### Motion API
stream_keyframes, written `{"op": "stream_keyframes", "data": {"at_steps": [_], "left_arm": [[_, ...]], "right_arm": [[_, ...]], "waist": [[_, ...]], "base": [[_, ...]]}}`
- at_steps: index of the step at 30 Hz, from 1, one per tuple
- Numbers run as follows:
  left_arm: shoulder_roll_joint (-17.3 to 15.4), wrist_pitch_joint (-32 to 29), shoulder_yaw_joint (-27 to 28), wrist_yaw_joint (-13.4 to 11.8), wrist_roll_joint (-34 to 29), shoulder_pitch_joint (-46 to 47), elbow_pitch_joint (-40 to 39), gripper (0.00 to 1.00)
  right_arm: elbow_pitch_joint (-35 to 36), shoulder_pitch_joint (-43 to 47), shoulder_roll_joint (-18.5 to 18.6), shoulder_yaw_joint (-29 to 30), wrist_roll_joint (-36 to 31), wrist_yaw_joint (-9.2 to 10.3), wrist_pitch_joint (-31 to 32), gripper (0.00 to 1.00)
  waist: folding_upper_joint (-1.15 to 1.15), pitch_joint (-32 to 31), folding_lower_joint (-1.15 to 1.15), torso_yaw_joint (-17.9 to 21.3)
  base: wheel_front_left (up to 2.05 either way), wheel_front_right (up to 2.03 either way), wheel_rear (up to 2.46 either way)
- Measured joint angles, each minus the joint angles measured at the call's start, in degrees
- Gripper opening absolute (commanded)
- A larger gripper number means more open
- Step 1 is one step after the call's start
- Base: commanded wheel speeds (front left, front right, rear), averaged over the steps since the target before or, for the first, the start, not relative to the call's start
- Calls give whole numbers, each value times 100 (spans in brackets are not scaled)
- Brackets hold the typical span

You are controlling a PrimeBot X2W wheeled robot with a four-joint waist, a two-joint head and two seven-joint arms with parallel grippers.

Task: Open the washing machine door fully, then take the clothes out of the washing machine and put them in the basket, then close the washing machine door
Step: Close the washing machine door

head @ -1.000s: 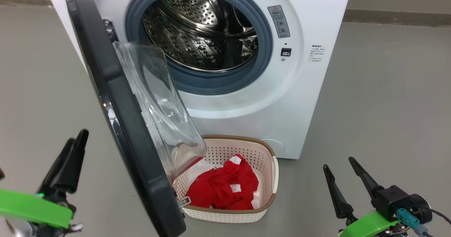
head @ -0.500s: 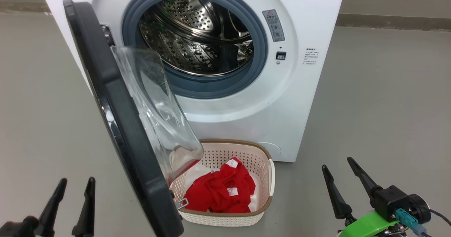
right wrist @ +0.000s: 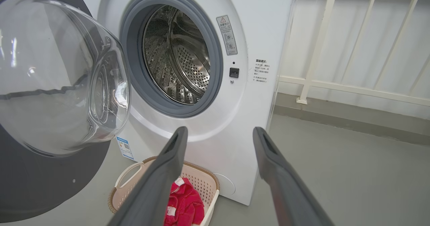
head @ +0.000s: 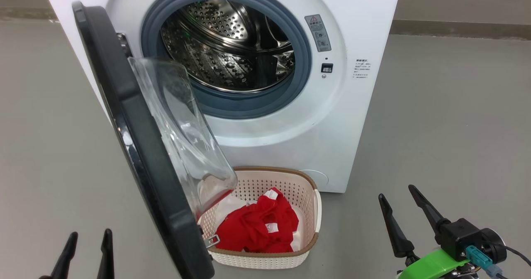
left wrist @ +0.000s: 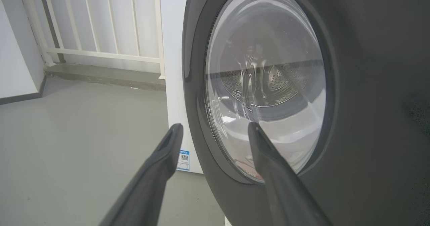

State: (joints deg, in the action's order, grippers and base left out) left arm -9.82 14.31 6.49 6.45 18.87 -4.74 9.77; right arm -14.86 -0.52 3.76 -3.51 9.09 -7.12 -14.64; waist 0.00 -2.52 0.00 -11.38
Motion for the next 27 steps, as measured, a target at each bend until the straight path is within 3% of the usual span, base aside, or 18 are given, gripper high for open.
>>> {"op": "stream_keyframes", "data": {"at_steps": [7,27], "left_arm": [[169,-1,49,65,-179,-19,51,100],[197,0,120,70,-310,-13,100,100]], "right_arm": [[15,0,-12,5,0,0,0,100],[15,0,-14,2,1,0,0,100]], "waist": [[0,33,0,-40],[0,84,0,-20]], "base": [[0,0,0],[0,0,0]]}}
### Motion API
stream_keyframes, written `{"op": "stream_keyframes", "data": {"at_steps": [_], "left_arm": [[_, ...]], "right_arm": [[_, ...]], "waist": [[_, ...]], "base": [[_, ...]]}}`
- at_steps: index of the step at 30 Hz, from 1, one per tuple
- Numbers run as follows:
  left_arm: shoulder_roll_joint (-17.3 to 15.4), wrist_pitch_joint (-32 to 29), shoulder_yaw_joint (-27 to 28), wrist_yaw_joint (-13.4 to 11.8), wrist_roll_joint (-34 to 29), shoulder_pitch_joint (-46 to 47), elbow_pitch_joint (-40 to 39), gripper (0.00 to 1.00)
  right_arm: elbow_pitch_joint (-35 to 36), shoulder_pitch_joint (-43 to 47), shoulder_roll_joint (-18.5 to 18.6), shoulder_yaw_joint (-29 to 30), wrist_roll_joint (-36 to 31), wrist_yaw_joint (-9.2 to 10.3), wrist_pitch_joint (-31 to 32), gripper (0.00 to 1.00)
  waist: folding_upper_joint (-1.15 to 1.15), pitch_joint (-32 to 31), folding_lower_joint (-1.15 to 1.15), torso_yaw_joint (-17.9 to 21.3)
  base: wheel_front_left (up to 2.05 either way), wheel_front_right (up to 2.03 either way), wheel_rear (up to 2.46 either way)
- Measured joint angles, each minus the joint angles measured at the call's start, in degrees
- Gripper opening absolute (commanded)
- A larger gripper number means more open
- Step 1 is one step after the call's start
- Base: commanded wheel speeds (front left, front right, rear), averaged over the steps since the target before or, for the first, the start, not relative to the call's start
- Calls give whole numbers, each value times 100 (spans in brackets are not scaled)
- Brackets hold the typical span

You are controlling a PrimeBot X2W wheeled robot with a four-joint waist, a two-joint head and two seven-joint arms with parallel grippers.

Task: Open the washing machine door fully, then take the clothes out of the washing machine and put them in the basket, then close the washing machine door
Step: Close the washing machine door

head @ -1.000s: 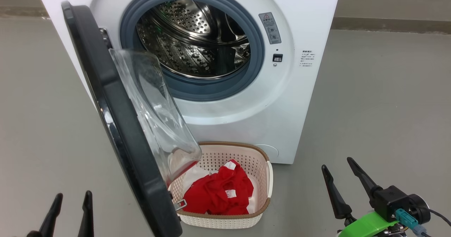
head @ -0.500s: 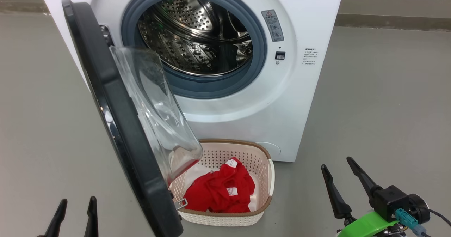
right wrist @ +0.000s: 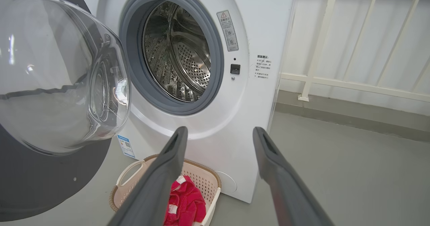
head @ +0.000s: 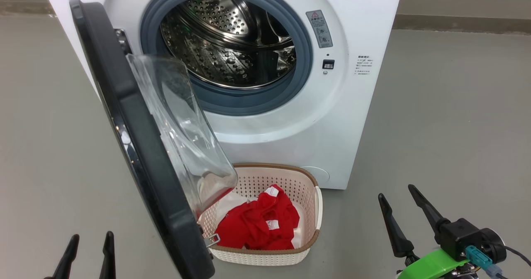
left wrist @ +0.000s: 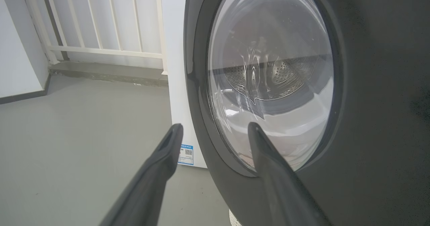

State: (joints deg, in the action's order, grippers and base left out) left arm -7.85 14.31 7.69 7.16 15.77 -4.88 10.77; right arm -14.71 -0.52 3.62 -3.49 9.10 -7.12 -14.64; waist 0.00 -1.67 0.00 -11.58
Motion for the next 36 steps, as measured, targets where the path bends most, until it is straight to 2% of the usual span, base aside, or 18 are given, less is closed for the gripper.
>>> {"op": "stream_keyframes", "data": {"at_steps": [6,7,8,9,11,12,13,14,19,21,23,26,34,36], "left_arm": [[-48,0,-49,0,0,11,87,100],[-48,0,-59,0,1,11,144,48],[-42,0,-55,0,18,13,200,48],[-30,-1,-53,0,96,20,256,0],[-11,0,-44,1,245,31,321,0],[57,0,14,0,515,69,396,0],[176,-93,134,1,1198,207,482,0],[176,-93,134,1,1198,207,482,0],[248,-971,670,-13,2844,737,191,0],[302,-1394,935,-122,3483,909,-66,0],[383,-1903,1103,-349,4156,1051,-396,0],[471,-2573,1255,-834,4997,1206,-978,0],[563,-3789,1228,-2063,6671,1333,-2231,0],[565,-3966,1136,-2254,6906,1333,-2457,0]], "right_arm": [[0,0,-8,3,1,0,0,100],[0,0,-11,3,1,0,0,100],[0,0,-13,3,1,0,0,100],[0,0,-13,4,1,0,0,100],[0,0,-13,5,1,0,0,100],[-1,1,-13,12,1,-1,0,100],[-1,1,-12,21,1,0,0,100],[-1,1,-12,21,1,0,0,100],[-8,0,-9,56,85,0,0,100],[-7,0,-10,63,134,0,0,100],[-7,0,-10,65,148,0,0,100],[-3,0,-10,58,148,0,0,100],[27,-2,-7,51,156,0,0,100],[37,-4,-5,48,156,0,0,100]], "waist": [[0,20,0,-18],[0,27,0,-20],[0,34,0,-25],[0,41,0,-31],[0,45,0,-38],[0,47,0,-47],[0,43,0,-61],[0,43,0,-61],[0,31,0,-92],[0,30,0,-81],[0,31,0,-64],[0,44,0,-32],[0,146,0,95],[0,167,0,141]], "base": [[0,0,0],[0,0,0],[0,0,0],[0,0,0],[0,0,0],[0,0,0],[0,0,0],[0,0,0],[0,0,0],[0,0,0],[0,0,0],[0,0,0],[0,0,0],[0,0,0]]}}
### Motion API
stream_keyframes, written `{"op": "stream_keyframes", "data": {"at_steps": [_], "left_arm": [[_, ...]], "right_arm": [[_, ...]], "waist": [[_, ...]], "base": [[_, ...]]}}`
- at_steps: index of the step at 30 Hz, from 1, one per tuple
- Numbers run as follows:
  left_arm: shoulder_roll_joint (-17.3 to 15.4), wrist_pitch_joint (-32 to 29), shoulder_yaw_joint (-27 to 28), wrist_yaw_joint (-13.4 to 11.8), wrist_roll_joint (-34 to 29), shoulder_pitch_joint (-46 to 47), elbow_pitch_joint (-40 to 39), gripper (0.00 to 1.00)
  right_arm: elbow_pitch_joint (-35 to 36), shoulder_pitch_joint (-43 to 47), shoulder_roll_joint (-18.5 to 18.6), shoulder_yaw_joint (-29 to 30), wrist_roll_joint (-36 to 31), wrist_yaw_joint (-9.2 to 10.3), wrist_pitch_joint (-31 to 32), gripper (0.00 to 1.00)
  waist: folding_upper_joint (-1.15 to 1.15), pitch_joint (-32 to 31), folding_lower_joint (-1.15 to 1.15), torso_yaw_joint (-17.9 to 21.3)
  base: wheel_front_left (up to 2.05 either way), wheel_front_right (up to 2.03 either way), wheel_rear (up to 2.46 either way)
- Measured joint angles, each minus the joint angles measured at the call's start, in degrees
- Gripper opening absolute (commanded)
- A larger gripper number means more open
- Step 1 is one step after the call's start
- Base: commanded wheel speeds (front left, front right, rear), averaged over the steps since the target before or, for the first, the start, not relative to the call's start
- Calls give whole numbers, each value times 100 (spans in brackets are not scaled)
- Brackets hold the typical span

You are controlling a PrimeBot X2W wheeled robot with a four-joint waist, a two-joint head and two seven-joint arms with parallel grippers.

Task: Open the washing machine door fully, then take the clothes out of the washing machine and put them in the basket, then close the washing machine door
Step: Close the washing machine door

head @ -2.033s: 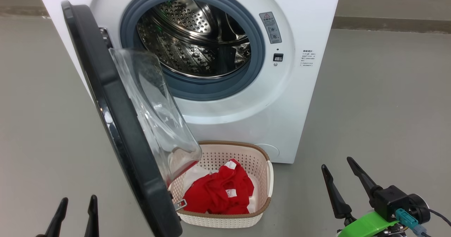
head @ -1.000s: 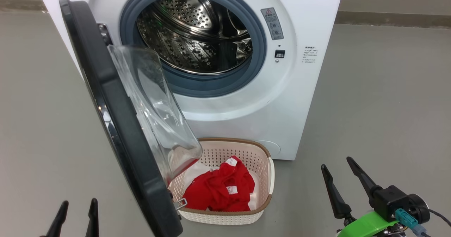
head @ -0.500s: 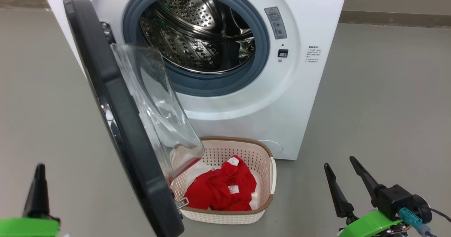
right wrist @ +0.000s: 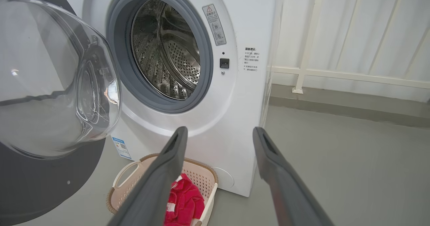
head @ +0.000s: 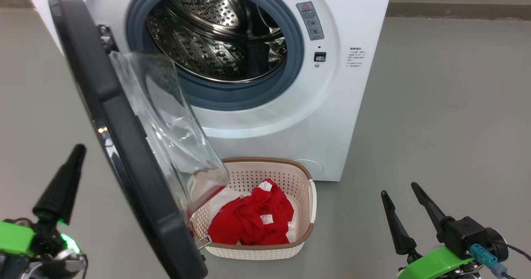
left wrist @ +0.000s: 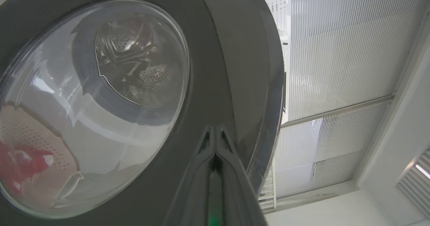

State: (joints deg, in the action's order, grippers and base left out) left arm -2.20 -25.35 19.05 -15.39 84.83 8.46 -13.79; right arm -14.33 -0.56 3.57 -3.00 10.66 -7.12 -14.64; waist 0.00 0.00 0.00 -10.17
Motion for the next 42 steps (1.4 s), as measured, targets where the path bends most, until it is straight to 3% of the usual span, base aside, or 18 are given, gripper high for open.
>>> {"op": "stream_keyframes", "data": {"at_steps": [5,21,29,42], "left_arm": [[3,-126,-272,-141,16,-62,-275,0],[-3,315,-719,-63,181,-91,-353,0],[-2,761,-1027,-33,565,399,-57,0],[9,1439,-1250,138,635,1437,606,0]], "right_arm": [[20,-54,4,0,10,0,0,100],[66,-210,75,-7,34,0,0,100],[92,-260,87,-23,34,0,0,100],[170,-555,94,-22,34,0,0,100]], "waist": [[0,47,0,133],[0,267,0,638],[0,439,0,888],[0,901,0,1212]], "base": [[0,0,0],[0,0,0],[0,0,0],[0,0,0]]}}
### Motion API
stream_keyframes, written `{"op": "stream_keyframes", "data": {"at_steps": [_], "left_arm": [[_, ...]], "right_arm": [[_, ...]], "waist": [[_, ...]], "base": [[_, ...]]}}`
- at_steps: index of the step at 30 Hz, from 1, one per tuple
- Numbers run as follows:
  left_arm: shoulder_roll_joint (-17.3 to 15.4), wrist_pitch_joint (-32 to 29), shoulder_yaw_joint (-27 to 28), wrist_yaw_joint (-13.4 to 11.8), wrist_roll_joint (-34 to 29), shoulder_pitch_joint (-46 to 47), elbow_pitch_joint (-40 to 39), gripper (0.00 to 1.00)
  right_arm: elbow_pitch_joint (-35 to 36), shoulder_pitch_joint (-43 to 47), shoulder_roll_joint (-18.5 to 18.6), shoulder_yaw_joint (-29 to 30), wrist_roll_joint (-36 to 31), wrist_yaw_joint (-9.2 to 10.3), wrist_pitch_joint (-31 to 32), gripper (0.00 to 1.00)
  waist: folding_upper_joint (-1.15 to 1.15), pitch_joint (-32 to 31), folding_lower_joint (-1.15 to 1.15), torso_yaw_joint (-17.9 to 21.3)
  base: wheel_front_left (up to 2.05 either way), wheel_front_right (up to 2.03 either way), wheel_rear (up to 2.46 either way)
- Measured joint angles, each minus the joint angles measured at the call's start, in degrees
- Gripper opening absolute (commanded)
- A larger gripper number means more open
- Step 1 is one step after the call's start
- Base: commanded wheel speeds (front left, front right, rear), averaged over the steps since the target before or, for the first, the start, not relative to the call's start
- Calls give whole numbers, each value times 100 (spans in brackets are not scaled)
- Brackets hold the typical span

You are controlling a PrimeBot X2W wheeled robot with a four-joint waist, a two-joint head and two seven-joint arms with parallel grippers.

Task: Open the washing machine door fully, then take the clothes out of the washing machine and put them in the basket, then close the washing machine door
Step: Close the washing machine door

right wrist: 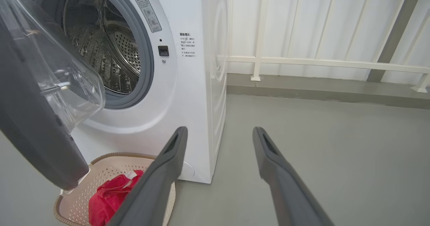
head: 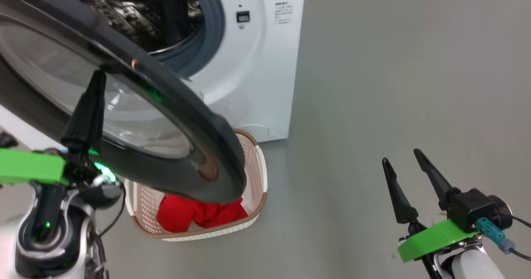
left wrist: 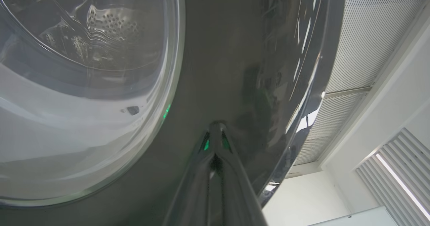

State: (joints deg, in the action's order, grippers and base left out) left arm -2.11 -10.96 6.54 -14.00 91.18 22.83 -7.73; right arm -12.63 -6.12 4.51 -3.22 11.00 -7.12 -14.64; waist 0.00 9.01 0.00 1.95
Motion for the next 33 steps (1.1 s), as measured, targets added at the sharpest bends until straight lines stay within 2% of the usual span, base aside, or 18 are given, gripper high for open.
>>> {"op": "stream_keyframes", "data": {"at_steps": [18,26,32,33], "left_arm": [[32,458,-223,354,90,1384,1093,0],[16,423,-119,784,297,2153,1913,0],[-7,339,-126,1059,313,2327,2312,0],[-5,309,-142,1085,314,2326,2340,22]], "right_arm": [[163,-391,-11,37,-2,0,0,100],[197,-487,-9,44,-11,0,0,100],[197,-488,-7,51,-44,0,0,100],[197,-488,-7,59,-44,0,0,100]], "waist": [[0,683,0,277],[0,914,0,347],[0,939,0,379],[0,927,0,376]], "base": [[0,0,0],[0,0,0],[0,0,0],[0,0,0]]}}
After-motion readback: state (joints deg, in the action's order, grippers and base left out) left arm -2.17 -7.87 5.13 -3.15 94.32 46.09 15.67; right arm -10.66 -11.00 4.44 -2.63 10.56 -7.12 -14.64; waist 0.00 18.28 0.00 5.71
